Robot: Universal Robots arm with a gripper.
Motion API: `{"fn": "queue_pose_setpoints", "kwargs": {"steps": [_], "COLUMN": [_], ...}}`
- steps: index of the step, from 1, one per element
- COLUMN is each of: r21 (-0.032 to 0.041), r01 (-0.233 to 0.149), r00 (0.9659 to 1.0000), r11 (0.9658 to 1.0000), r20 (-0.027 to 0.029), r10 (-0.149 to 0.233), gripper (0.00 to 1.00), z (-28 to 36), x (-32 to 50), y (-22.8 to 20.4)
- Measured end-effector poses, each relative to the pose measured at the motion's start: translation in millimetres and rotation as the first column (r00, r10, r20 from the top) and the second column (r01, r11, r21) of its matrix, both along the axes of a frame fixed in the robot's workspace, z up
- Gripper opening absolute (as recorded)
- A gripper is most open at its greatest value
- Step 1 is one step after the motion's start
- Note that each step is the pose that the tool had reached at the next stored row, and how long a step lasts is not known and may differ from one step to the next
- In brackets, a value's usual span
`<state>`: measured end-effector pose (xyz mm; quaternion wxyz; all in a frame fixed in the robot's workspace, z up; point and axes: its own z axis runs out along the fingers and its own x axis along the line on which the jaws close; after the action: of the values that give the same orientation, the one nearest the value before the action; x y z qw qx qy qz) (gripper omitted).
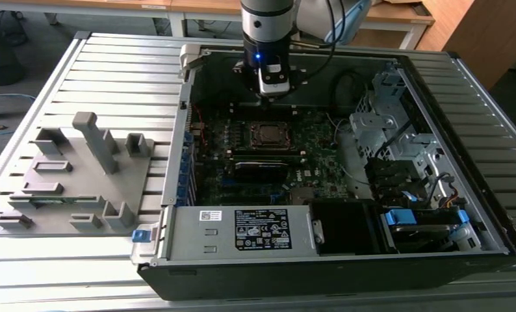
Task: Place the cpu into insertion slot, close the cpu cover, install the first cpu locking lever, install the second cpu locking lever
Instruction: 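Install the first cpu locking lever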
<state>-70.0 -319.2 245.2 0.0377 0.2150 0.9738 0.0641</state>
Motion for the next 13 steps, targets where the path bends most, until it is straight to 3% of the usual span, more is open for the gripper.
{"fn": "queue_pose_setpoints", "kwargs": {"steps": [7,13], "r21": [-0.0017,-0.0018], "r01": [-0.068,-0.121], "r00": [0.9977,0.9927], "r11": [0.9977,0.9927], "r20": [-0.0008,-0.0013], "r10": [0.068,0.121], "gripper": [0.11,0.11], "z": [-0.3,-0.7], "x": [0.0,0.5], "y": [0.0,0.0]}}
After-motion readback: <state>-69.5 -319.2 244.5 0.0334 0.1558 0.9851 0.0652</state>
